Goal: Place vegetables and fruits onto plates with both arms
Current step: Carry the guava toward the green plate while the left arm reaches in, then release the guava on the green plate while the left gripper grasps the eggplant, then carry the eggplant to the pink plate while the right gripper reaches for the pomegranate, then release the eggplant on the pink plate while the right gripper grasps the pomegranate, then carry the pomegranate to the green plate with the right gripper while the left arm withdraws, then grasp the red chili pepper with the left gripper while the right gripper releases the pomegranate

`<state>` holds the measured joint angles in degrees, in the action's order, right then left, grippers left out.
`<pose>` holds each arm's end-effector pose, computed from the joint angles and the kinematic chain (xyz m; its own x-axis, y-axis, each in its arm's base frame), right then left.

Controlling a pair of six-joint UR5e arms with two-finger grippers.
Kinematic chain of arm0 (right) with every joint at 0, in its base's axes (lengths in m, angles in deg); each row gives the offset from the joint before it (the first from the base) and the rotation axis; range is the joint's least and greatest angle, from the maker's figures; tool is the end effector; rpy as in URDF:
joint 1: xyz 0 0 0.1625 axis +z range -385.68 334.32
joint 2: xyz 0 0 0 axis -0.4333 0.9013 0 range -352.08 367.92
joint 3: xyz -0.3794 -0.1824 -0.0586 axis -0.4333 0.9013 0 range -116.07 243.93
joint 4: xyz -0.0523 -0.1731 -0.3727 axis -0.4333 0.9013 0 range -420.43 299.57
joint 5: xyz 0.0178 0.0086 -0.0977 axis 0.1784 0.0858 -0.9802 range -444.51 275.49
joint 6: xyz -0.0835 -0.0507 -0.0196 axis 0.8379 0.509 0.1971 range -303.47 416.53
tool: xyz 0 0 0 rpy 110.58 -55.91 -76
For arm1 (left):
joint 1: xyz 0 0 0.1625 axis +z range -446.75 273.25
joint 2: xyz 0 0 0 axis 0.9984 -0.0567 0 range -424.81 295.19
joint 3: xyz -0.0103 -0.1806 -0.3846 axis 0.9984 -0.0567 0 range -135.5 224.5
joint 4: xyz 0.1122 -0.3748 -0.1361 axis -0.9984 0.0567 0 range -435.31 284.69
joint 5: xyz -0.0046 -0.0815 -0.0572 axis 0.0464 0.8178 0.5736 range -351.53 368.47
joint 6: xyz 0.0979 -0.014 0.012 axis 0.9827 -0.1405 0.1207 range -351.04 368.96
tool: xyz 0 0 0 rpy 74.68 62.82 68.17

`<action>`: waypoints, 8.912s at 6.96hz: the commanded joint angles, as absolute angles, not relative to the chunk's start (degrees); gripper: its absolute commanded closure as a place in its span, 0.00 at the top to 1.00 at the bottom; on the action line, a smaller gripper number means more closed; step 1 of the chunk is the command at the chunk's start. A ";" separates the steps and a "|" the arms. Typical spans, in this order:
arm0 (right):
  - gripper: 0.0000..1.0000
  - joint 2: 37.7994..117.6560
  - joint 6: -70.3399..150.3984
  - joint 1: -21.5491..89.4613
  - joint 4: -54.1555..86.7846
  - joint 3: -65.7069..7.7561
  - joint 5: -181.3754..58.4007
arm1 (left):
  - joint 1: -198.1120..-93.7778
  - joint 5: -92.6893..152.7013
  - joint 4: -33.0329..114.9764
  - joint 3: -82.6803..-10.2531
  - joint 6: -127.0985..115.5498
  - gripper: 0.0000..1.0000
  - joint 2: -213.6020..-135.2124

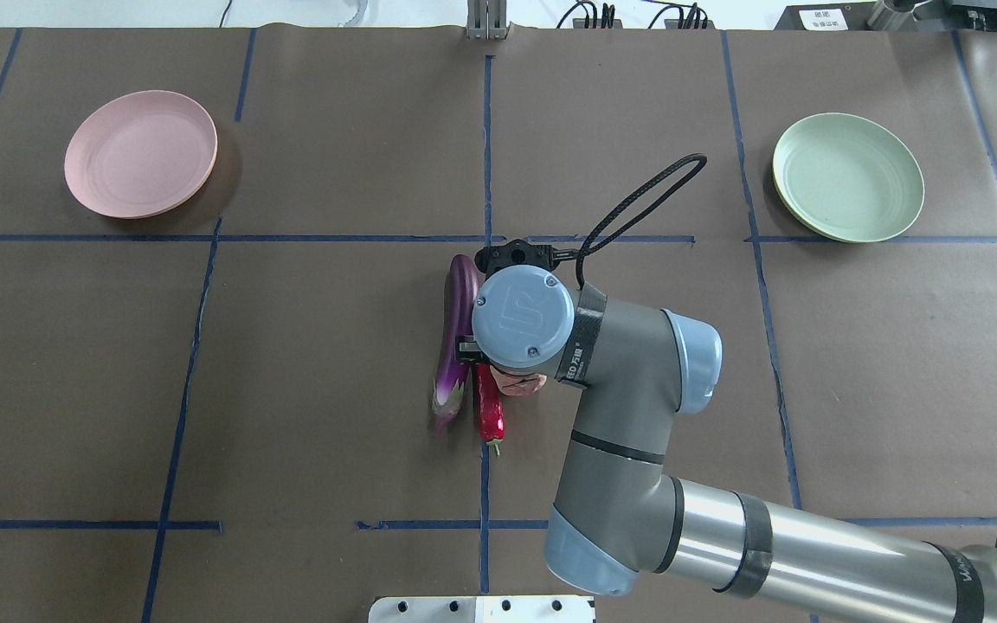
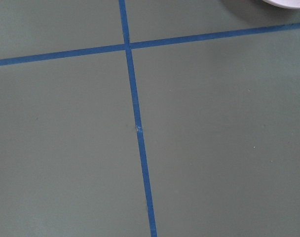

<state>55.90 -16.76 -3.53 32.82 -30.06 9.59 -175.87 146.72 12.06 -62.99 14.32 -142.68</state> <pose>-0.5985 -0.3798 0.2013 0.7465 -0.0057 0.6653 -0.1215 0.9820 0.1448 -0.0527 -0.4048 0.6029 0.6610 0.1389 -0.7375 -0.0774 0.9901 0.1171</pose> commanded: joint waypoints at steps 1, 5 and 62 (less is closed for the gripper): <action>0.57 55.38 -17.12 -4.05 33.08 -28.35 9.18 | -175.87 146.72 12.06 -62.99 14.32 1.00 -142.68; 0.03 63.52 -13.46 2.85 45.82 -46.59 12.15 | -166.95 146.73 18.43 -63.87 -3.79 1.00 -145.48; 1.00 69.09 18.65 38.48 13.48 -9.18 34.21 | -111.10 113.33 20.05 -40.09 -80.08 1.00 -203.49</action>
<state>69.07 18.58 38.42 13.53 -8.21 32.57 -112.87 114.78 20.81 -43.80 -80.03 -201.30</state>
